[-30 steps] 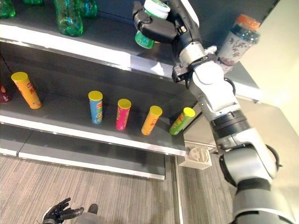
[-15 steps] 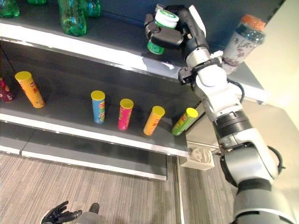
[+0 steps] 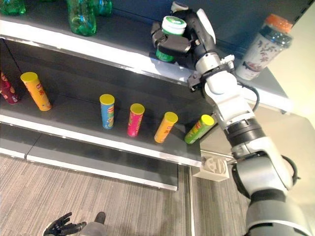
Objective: Put the goods on the table back onto the shelves and tidy them up.
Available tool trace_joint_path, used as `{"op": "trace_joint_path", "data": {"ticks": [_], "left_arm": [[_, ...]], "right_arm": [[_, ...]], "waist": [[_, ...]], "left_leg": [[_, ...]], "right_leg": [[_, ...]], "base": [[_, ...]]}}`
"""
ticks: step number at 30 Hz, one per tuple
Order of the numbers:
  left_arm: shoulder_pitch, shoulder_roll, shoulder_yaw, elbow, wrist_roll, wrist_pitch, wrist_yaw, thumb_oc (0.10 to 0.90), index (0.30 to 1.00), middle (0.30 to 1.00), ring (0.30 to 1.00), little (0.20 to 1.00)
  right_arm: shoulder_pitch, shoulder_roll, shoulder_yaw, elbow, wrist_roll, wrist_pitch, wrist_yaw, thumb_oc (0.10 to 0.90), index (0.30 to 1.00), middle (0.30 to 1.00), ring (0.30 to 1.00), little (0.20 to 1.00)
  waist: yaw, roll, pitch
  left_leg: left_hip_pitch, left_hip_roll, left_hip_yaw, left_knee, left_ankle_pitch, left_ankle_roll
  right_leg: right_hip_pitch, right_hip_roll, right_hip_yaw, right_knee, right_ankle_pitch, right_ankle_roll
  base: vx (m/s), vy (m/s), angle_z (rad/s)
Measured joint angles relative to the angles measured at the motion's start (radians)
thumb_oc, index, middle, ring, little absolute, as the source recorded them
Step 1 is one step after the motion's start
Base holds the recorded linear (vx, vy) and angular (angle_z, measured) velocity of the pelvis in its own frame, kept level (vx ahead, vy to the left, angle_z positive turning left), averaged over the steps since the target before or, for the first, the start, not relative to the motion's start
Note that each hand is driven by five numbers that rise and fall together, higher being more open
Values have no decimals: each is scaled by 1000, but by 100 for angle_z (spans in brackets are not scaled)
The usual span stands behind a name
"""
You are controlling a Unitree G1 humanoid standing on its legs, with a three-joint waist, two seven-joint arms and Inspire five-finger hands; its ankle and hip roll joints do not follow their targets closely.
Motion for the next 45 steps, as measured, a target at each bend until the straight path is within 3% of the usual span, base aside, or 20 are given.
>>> {"op": "trace_joint_path", "data": {"ticks": [30, 31, 32, 45], "left_arm": [[-57, 3, 14, 119, 49, -3, 18, 800, 900, 900, 900, 900], [-60, 4, 15, 126, 49, -3, 18, 800, 900, 900, 900, 900], [-68, 4, 16, 145, 57, -3, 18, 800, 900, 900, 900, 900], [-74, 5, 44, 163, 76, -3, 19, 800, 900, 900, 900, 900]], "right_arm": [[26, 0, -11, 2, -44, 0, -8, 400, 300, 300, 300, 300], [26, 0, -11, 2, -44, 0, -8, 631, 646, 646, 646, 646], [28, 0, -11, 2, -44, 0, -8, 800, 900, 900, 900, 900], [59, 0, -15, 2, -45, 0, -9, 800, 900, 900, 900, 900]], "waist": [[-25, -2, -1], [-24, -2, -2], [-26, -4, -2], [-26, -24, -17]], "left_leg": [[3, 1, 5, -1, 0, 0], [4, 1, 6, -1, 0, 0], [4, 1, 7, -1, 0, 0], [6, 2, 14, 0, 0, 0]], "right_leg": [[-1, 1, 3, 0, 0, 0], [-1, 1, 3, 0, 0, 0], [-1, 1, 3, 0, 0, 0], [-2, 1, 5, 0, 0, 0]], "base": [[0, 0, 0], [0, 0, 0], [0, 0, 0], [0, -1, 0]]}}
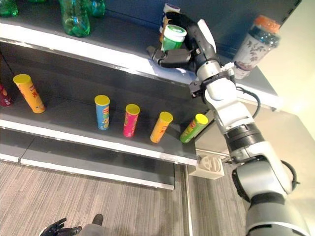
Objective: Put the goods on the table back onto the shelves and tidy them up.
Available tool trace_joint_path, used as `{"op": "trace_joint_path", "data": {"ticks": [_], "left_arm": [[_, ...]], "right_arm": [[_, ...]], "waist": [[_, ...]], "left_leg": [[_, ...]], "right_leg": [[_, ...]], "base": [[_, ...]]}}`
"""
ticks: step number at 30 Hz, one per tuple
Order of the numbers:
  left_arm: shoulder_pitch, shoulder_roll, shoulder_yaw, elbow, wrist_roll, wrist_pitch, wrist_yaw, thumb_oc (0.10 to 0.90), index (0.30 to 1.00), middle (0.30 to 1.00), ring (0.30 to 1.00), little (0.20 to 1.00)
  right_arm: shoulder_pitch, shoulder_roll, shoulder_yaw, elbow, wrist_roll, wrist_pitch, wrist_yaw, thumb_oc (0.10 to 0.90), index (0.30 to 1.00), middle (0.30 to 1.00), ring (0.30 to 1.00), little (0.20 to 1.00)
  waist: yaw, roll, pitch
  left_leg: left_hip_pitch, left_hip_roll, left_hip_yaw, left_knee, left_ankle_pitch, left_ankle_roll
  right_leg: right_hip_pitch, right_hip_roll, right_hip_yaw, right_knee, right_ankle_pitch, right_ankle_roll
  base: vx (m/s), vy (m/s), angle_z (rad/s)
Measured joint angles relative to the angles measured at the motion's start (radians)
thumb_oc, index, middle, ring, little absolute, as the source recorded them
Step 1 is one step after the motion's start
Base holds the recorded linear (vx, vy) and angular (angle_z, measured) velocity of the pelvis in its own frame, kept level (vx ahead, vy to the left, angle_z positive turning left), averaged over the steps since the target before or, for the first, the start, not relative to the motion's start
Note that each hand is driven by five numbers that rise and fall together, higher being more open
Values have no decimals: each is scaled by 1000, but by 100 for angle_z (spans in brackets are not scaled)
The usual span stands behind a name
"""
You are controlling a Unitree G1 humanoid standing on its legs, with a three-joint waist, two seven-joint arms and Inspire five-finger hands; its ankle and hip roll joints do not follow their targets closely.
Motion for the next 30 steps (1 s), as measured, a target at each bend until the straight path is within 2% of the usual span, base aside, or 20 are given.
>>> {"op": "trace_joint_path", "data": {"ticks": [4, 8, 10, 13, 15, 17, 19, 21, 25, 26, 27, 28, 29, 30], "left_arm": [[-17, 0, 0, 23, 19, 1, 1, 800, 900, 900, 900, 900], [-19, 0, 0, 28, 20, 1, 1, 800, 900, 900, 900, 900], [-26, -1, 7, 32, 21, 1, 0, 800, 900, 900, 900, 900], [-16, 0, 11, 34, 22, 2, 2, 800, 900, 900, 900, 900], [-17, -4, 27, 33, 38, 2, 2, 800, 900, 900, 900, 900], [-17, -3, 32, 35, 42, 2, 2, 800, 900, 900, 900, 900], [-28, -2, 41, 35, 59, 3, 1, 800, 900, 900, 900, 900], [-20, -4, 50, 30, 60, 2, -1, 800, 900, 900, 900, 900], [-6, -1, 51, 42, 61, 3, -1, 800, 900, 900, 900, 900], [-5, 0, 52, 46, 61, 3, -4, 800, 900, 900, 900, 900], [-14, -1, 47, 49, 61, 3, -3, 800, 900, 900, 900, 900], [-16, 8, 44, 51, 62, 0, -2, 800, 900, 900, 900, 900], [-18, 11, 44, 49, 62, -3, -3, 800, 900, 900, 900, 900], [-17, 20, 38, 50, 62, -4, -2, 800, 900, 900, 900, 900]], "right_arm": [[7, 0, -13, -3, -1, 0, -2, 800, 900, 900, 900, 900], [31, 0, -91, -59, -1, -6, -44, 800, 900, 900, 900, 900], [76, -4, -167, -157, -7, -3, -70, 800, 900, 900, 900, 900], [123, -14, -263, -313, -25, -56, -121, 800, 900, 900, 900, 900], [188, -32, -376, -446, -36, -89, -152, 800, 900, 900, 900, 900], [189, -33, -408, -480, -40, -145, -182, 800, 900, 900, 900, 900], [245, -37, -485, -555, -40, -181, -193, 800, 900, 900, 900, 900], [416, -37, -581, -682, -40, -207, -190, 800, 900, 900, 900, 900], [614, -6, -645, -755, -38, -244, -182, 800, 900, 900, 900, 900], [639, 8, -647, -740, -30, -240, -179, 800, 900, 900, 900, 900], [658, 6, -657, -740, -22, -239, -178, 800, 900, 900, 900, 900], [694, 10, -664, -737, -18, -240, -172, 800, 900, 900, 900, 900], [695, 9, -661, -735, -14, -234, -168, 800, 900, 900, 900, 900], [695, 4, -659, -736, -11, -232, -156, 800, 900, 900, 900, 900]], "waist": [[-1, -2, -1], [-8, -2, -1], [-20, -2, -1], [-37, -2, -2], [-38, -3, -2], [-58, -4, -4], [-80, -13, -10], [-84, -16, -15], [-143, -11, -16], [-158, 11, -3], [-163, 15, -1], [-180, 32, 5], [-182, 41, 5], [-172, 59, 5]], "left_leg": [[1, 1, 2, 0, 0, 0], [0, 1, 2, 0, -2, -3], [-1, 1, -2, 0, -6, -5], [2, 0, 11, 0, -2, 0], [2, 0, 13, -2, -3, 0], [13, 0, 27, -2, -5, 1], [23, -2, 60, 0, -13, 1], [39, 7, 86, -11, -13, 4], [70, 18, 174, -16, -24, 22], [77, 29, 229, -25, -28, 44], [79, 31, 239, -21, -25, 47], [85, 45, 261, -36, -16, 51], [106, 57, 287, -46, -7, 45], [115, 78, 333, -58, 10, 38]], "right_leg": [[0, 0, 1, 0, 0, 0], [0, 0, 1, 0, 0, 0], [0, 2, 1, 0, 0, 0], [-4, 2, 5, 0, 1, -1], [-7, 2, 13, 0, 3, -3], [-7, 3, 28, 0, 5, -5], [-24, 7, 58, 2, 19, -7], [-51, 5, 90, 37, 31, -8], [-91, 8, 158, 46, 107, 12], [-122, 6, 191, 46, 146, 40], [-128, 5, 194, 57, 150, 47], [-133, 4, 192, 96, 122, 61], [-136, 1, 182, 114, 104, 56], [-136, -16, 114, 151, 82, 41]], "base": [[0, 0, 0], [8, 2, 0], [10, 14, 4], [6, 9, -7], [6, 13, -8], [0, 35, -24], [-9, 62, -41], [-32, 58, -54], [-86, 31, -77], [-98, 16, -86], [-168, -7, -79], [-109, -38, -44], [-96, -41, -63], [-70, -126, -88]]}}
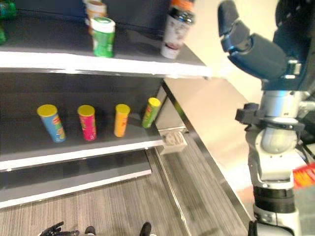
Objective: Put the goods on the table back onto the shelves and tidy them up.
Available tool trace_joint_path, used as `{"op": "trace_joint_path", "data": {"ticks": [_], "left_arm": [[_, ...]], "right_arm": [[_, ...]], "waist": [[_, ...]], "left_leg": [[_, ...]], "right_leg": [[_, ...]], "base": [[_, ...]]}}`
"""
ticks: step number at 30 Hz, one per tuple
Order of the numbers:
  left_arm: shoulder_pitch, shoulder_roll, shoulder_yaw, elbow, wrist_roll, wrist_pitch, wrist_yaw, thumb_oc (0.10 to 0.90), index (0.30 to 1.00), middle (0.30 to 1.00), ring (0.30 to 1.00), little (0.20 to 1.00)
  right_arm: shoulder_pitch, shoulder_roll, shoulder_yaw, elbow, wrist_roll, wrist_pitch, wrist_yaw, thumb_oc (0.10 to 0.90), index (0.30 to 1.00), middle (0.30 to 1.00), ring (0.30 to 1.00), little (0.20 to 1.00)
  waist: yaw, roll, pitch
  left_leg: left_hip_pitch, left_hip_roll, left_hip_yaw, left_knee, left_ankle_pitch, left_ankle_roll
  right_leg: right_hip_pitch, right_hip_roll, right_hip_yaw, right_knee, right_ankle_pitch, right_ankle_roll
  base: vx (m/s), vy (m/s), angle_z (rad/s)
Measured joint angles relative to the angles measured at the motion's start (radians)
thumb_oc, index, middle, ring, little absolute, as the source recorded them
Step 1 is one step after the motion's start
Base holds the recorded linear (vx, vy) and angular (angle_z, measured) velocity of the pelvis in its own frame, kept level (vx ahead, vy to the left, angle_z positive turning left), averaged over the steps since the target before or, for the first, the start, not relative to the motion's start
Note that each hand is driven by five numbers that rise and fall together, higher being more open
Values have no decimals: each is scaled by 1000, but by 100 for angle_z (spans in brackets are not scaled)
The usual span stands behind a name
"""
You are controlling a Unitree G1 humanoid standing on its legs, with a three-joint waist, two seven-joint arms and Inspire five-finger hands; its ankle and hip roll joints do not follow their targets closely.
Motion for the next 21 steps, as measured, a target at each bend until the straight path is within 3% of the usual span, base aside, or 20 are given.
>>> {"op": "trace_joint_path", "data": {"ticks": [1, 2, 3, 5, 6, 7, 8, 9, 10, 11, 14, 16, 17, 18, 19, 21], "left_arm": [[0, 0, 3, 0, 0, 0, 0, 800, 900, 900, 900, 900], [6, 11, 7, -5, -1, -2, 2, 800, 900, 900, 900, 900], [13, 17, 6, -21, 0, -4, -1, 800, 900, 900, 900, 900], [26, 43, 5, -26, -2, -2, 0, 800, 900, 900, 900, 900], [34, 59, 5, -26, -2, -1, 0, 800, 900, 900, 900, 900], [39, 61, 30, -18, -2, 0, 0, 800, 900, 900, 900, 900], [58, 46, 48, -13, -3, 4, 0, 800, 900, 900, 900, 900], [62, 34, 47, -13, -2, 4, -10, 800, 900, 900, 900, 900], [64, -18, 49, -14, -3, 4, -19, 800, 900, 900, 900, 900], [57, -37, 46, -13, -3, 4, -26, 800, 900, 900, 900, 900], [-1, -41, 31, -8, -3, 3, -41, 800, 900, 900, 900, 900], [-5, -42, 31, -58, -16, 10, -39, 800, 900, 900, 900, 900], [1, -47, 25, -101, -29, 8, -43, 800, 900, 900, 900, 900], [3, -56, 2, -151, -47, 8, -43, 800, 900, 900, 900, 900], [9, -59, -57, -237, -63, 4, -40, 800, 900, 900, 900, 900], [8, -65, -111, -309, -65, -12, -47, 800, 900, 900, 900, 900]], "right_arm": [[4, -21, 1, -1, 1, -1, 4, 800, 900, 900, 900, 900], [-13, -62, 8, 4, 2, 4, 16, 800, 900, 900, 900, 900], [-20, -93, 15, 10, 3, 3, 19, 800, 900, 900, 900, 900], [-28, -169, 20, 7, 1, 14, 33, 800, 900, 900, 900, 900], [-44, -188, 28, 7, -5, 18, 34, 800, 900, 900, 900, 900], [-67, -207, 43, 13, -12, 21, 35, 800, 900, 900, 900, 900], [-74, -213, 52, 24, -13, 25, 41, 800, 900, 900, 900, 900], [-73, -214, 47, 38, -10, 30, 38, 800, 900, 900, 900, 900], [-71, -228, 43, 78, 16, 32, 32, 800, 900, 900, 900, 900], [-51, -230, 26, 91, 34, 31, 32, 800, 900, 900, 900, 900], [-3, -231, 4, 121, 80, 28, 36, 800, 900, 900, 900, 900], [11, -196, -17, 105, 99, 20, 50, 800, 900, 900, 900, 900], [8, -180, -18, 102, 111, 11, 49, 800, 900, 900, 900, 900], [7, -193, -23, 104, 128, 12, 48, 800, 900, 900, 900, 900], [4, -211, -41, 126, 155, 7, 45, 800, 900, 900, 900, 900], [-15, -262, -38, 215, 179, 9, 45, 800, 900, 900, 900, 900]], "waist": [[16, 16, -2], [27, 30, -6], [36, 28, -13], [35, -4, -32], [35, -26, -38], [38, -30, -39], [45, -2, -45], [33, 2, -48], [-3, 45, -71], [-25, 60, -80], [-73, 40, -86], [-68, 20, -82], [-58, -5, -80], [-56, -8, -64], [-51, -24, -45], [-46, 2, -30]], "left_leg": [[7, 18, 31, -11, 0, -1], [16, 48, 68, -10, 17, -27], [19, 63, 100, -8, 17, -32], [26, 81, 142, -7, 37, -88], [28, 90, 159, 9, 39, -104], [45, 121, 177, 21, 36, -120], [65, 179, 172, 33, 37, -118], [66, 212, 164, 49, 31, -122], [95, 260, 130, 38, 28, -161], [92, 294, 124, 49, 26, -179], [34, 378, 109, 179, 55, -208], [-10, 406, 42, 294, 76, -201], [-41, 389, -27, 331, 57, -220], [-72, 339, -90, 341, 20, -234], [-129, 216, -218, 275, -45, -219], [-189, 111, -238, 142, -48, -198]], "right_leg": [[-4, -26, -54, 42, -11, 10], [8, -74, -108, 82, -31, 27], [9, -105, -152, 101, -52, 9], [37, -126, -142, 84, -54, 17], [42, -110, -140, 62, -62, 8], [48, -66, -139, 27, -114, -23], [63, 1, -104, -12, -102, -48], [77, 38, -81, -45, -104, -63], [100, 119, -72, -84, -106, -73], [107, 152, -71, -92, -115, -79], [102, 213, -59, -109, -136, -89], [105, 231, -34, -135, -117, -142], [114, 211, -14, -151, -109, -153], [112, 190, -2, -151, -108, -151], [91, 137, 6, -159, -108, -153], [64, 109, 3, -159, -101, -119]], "base": [[-40, -189, -110], [3, -272, -116], [14, -294, -110], [99, -343, -89], [156, -242, -99], [147, -264, -124], [191, -286, -124], [287, -486, -110], [261, -449, -63], [216, -413, -37], [63, -151, -21], [-35, 26, -48], [-21, 26, -56], [-13, 74, -29], [18, 118, -1], [20, 116, -3]]}}
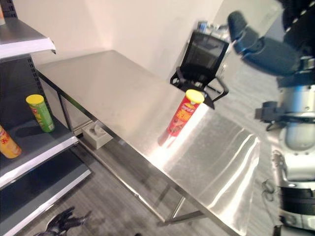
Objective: Put the goods on the table back onto the shelves and tidy them up.
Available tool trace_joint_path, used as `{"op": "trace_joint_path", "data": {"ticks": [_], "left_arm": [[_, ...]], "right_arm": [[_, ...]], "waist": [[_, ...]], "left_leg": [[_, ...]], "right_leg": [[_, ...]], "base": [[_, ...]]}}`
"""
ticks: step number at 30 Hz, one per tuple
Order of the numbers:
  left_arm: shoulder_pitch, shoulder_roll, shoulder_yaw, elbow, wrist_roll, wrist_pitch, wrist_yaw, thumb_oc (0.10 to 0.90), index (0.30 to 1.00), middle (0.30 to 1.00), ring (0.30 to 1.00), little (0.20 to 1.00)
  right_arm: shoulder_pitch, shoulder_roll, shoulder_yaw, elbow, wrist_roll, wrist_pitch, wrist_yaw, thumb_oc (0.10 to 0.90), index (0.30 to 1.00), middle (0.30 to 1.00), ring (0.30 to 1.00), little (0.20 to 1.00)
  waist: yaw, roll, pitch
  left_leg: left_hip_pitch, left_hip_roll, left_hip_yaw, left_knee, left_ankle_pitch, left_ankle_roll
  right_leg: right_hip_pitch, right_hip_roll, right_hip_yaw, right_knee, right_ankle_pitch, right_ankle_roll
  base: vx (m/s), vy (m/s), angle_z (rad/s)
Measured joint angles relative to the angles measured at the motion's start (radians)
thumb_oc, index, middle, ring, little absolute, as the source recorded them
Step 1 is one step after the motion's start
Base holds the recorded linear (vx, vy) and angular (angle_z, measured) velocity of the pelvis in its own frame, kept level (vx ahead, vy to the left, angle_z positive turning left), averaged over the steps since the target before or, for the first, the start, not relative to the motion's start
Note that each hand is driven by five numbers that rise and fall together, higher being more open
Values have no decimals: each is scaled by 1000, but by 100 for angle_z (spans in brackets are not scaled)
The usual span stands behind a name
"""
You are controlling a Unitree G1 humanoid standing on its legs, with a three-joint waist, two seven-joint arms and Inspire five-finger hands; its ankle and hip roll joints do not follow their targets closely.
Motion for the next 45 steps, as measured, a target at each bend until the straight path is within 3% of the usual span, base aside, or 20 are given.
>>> {"op": "trace_joint_path", "data": {"ticks": [1, 2, 4, 6, 12, 19, 26, 29, 34, 36, 45], "left_arm": [[9, 1, -14, -9, 0, -5, 0, 800, 900, 900, 900, 900], [27, 18, -1, 11, -7, 1, 1, 800, 900, 900, 900, 900], [47, 42, 11, 23, -17, 18, 3, 800, 900, 900, 900, 900], [79, 68, 39, 49, -16, 32, -1, 800, 900, 900, 900, 900], [107, 74, 74, 113, 4, 41, 0, 800, 900, 900, 900, 900], [63, 56, 80, 107, 6, 35, -1, 800, 900, 900, 900, 900], [82, 38, 44, 69, 23, 35, -15, 800, 900, 900, 900, 900], [121, 37, 29, 39, 21, 36, -18, 800, 900, 900, 900, 900], [127, 34, 28, 5, 13, 34, -20, 800, 900, 900, 900, 900], [139, 34, 26, -32, 13, 35, -23, 800, 900, 900, 900, 900], [155, 35, 21, -91, -11, 39, -41, 800, 900, 900, 900, 900]], "right_arm": [[-26, 1, 20, 58, 1, 8, 6, 800, 900, 900, 900, 900], [-20, 34, 54, 111, 10, 42, 10, 800, 900, 900, 900, 900], [15, 51, 54, 132, 10, 57, 21, 800, 900, 900, 900, 900], [45, 126, 35, 127, 11, 81, 26, 800, 900, 900, 900, 900], [45, 159, 57, 129, 2, 134, 35, 800, 900, 900, 900, 900], [43, 159, 57, 131, 0, 138, 35, 800, 900, 900, 900, 900], [33, 149, 57, 207, 0, 140, 35, 800, 900, 900, 900, 900], [33, 146, 57, 213, 0, 143, 34, 800, 900, 900, 900, 900], [20, 100, 97, 217, 5, 148, 58, 800, 900, 900, 900, 900], [20, 39, 152, 221, 19, 156, 89, 800, 900, 900, 900, 900], [-19, 8, 221, 254, 25, 193, 156, 800, 900, 900, 900, 900]], "waist": [[18, 21, 3], [59, 8, 8], [33, -11, 25], [3, -46, 38], [17, -12, 61], [4, -10, 61], [39, -5, 55], [35, -2, 54], [52, -2, 53], [54, -4, 53], [78, -24, 53]], "left_leg": [[-3, -31, -33, -54, 17, 31], [37, -58, -34, -70, 54, 82], [46, -85, -29, -89, 58, 95], [50, -125, -11, -106, 69, 113], [133, -155, 83, -161, 56, 145], [168, -155, 82, -166, 47, 151], [155, -144, 48, -166, 48, 140], [144, -139, 30, -166, 62, 130], [134, -133, 25, -166, 65, 129], [128, -132, 17, -165, 66, 129], [111, -130, 0, -165, 67, 128]], "right_leg": [[-11, 2, 25, 0, 6, 13], [-13, -22, 47, 0, 21, 33], [-9, -48, 44, 1, 21, 47], [-21, -74, 48, 9, 45, 63], [-30, -105, 75, 10, 99, 68], [4, -105, 70, 9, 92, 76], [18, -97, 37, 9, 49, 90], [17, -92, 18, 9, 48, 89], [16, -86, 5, 9, 47, 88], [15, -86, -7, 9, 47, 88], [9, -82, -11, 9, 47, 88]], "base": [[14, 178, -89], [26, 177, -93], [21, 224, -21], [28, 209, -8], [35, 118, -41], [42, 23, -1], [29, -19, 14], [8, -29, 15], [0, -52, 7], [2, -31, 12], [-9, -17, 5]]}}
